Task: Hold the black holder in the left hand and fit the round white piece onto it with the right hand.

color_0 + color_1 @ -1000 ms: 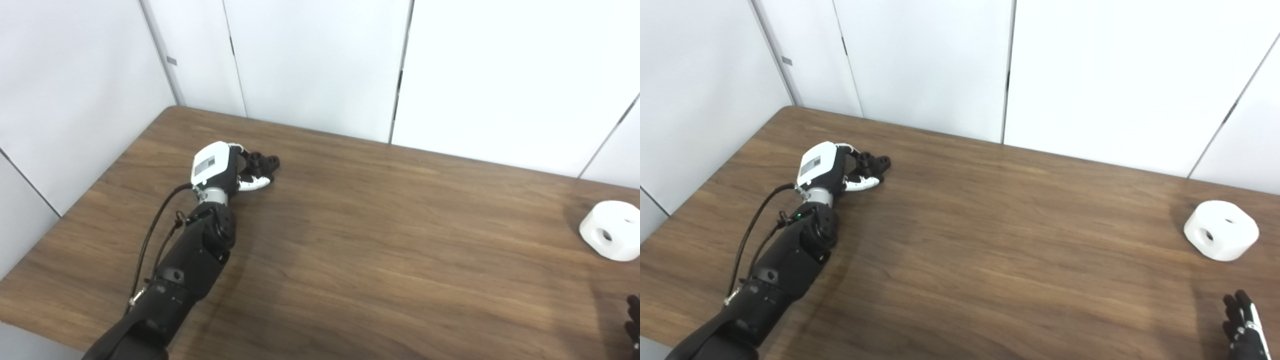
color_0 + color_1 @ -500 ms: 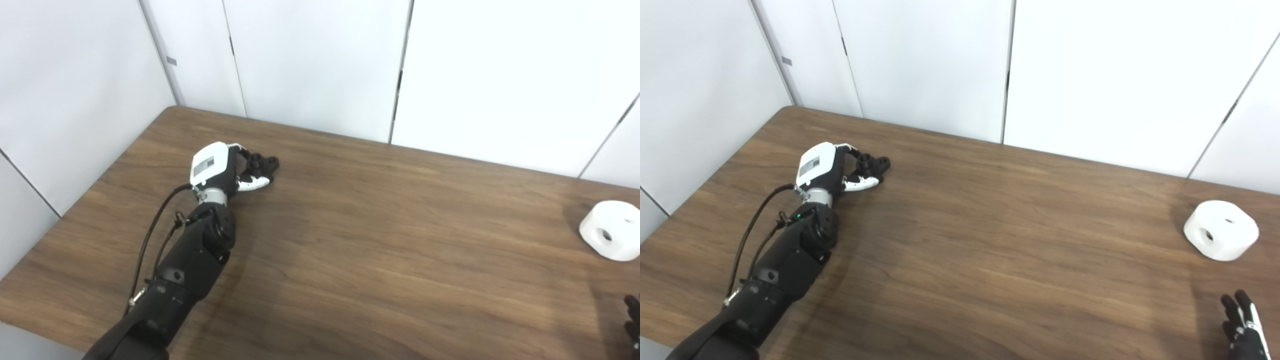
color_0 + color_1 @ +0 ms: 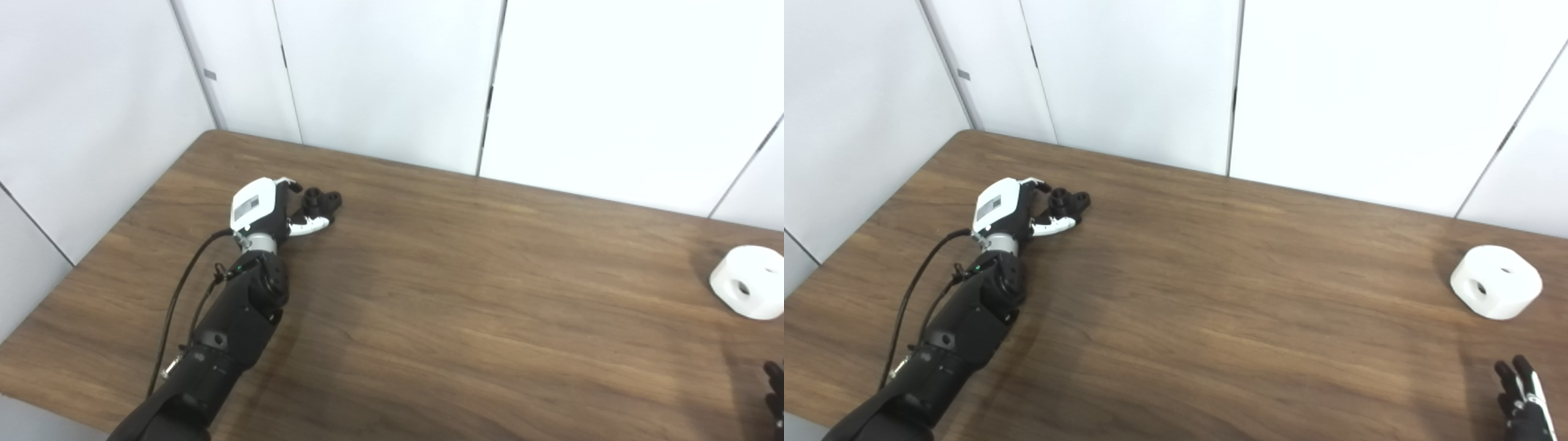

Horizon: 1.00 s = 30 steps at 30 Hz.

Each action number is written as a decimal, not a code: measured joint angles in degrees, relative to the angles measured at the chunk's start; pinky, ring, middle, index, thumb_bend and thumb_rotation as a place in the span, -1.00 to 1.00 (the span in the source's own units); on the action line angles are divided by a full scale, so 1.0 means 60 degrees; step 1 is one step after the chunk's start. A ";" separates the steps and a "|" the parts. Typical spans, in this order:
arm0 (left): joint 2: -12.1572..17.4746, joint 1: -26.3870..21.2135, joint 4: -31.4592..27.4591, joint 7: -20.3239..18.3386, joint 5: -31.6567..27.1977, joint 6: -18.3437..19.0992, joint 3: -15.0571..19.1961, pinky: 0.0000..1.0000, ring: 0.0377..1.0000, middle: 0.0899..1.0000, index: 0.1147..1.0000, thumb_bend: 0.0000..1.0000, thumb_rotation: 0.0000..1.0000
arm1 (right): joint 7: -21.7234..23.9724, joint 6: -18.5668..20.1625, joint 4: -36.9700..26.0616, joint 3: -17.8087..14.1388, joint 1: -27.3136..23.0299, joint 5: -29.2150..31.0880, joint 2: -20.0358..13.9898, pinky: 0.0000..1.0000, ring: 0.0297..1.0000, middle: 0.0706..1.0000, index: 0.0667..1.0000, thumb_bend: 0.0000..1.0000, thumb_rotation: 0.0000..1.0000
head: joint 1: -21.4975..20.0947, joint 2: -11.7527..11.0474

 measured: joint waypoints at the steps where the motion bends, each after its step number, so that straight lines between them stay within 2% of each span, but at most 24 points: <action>1: 0.0006 0.0016 -0.0032 -0.0020 0.0034 0.0067 -0.0025 0.86 0.83 0.70 0.33 0.72 -0.35 | 0.0000 0.0003 0.0000 0.0000 0.0000 -0.0001 0.0000 1.00 1.00 0.92 1.00 0.21 1.00 | 0.0015 0.0015; 6: 0.0095 0.0153 -0.0409 -0.0311 0.0365 0.0195 -0.0073 0.90 0.86 0.69 0.18 0.74 -0.38 | 0.0004 0.0007 0.0001 0.0002 -0.0007 0.0032 -0.0001 1.00 1.00 0.92 1.00 0.15 1.00 | 0.0058 0.0029; 16: 0.0075 0.0569 -0.1112 -0.1066 0.1219 0.0200 0.0301 0.93 0.87 0.71 0.10 0.74 -0.40 | 0.0007 0.0008 0.0002 0.0011 -0.0010 0.0035 -0.0014 1.00 1.00 0.91 1.00 0.11 1.00 | 0.0117 0.0088; 30: -0.0040 0.0781 -0.1387 -0.1098 0.1721 0.0201 0.0484 0.91 0.85 0.68 0.08 0.70 -0.54 | 0.0034 0.0031 0.0009 0.0007 -0.0015 0.0146 -0.0037 1.00 1.00 0.91 1.00 0.16 1.00 | 0.0146 0.0161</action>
